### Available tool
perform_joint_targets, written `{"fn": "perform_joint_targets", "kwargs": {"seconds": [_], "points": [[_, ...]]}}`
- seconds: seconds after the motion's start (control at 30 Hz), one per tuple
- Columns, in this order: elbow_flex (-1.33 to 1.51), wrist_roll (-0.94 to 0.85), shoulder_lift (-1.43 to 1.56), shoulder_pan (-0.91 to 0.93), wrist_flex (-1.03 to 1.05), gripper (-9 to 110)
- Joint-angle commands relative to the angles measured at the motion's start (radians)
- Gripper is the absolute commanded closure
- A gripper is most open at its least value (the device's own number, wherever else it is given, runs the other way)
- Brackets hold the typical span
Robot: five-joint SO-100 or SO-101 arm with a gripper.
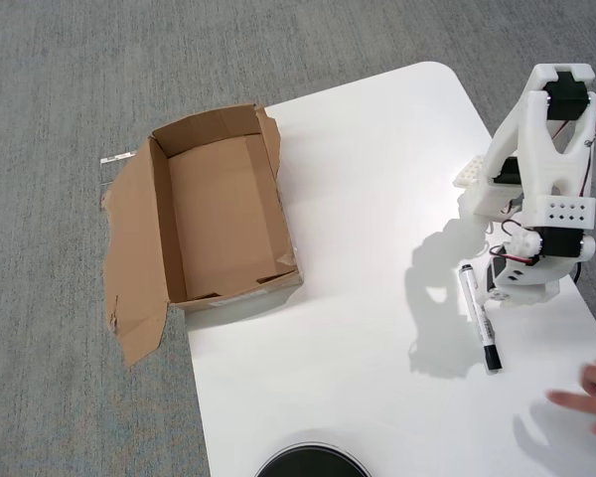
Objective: Grasp a pen and put it in the box.
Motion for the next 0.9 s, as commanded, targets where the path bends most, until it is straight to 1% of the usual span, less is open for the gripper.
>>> {"fn": "perform_joint_targets", "kwargs": {"seconds": [0.0,0.7,0.77,0.87], "points": [[-0.021,-0.005,0.008,0.004,0.002,89],[-0.024,-0.004,0.021,0.004,-0.008,89],[-0.035,0.005,0.021,0.021,-0.009,89],[-0.108,-0.008,0.02,0.093,-0.009,89]]}}
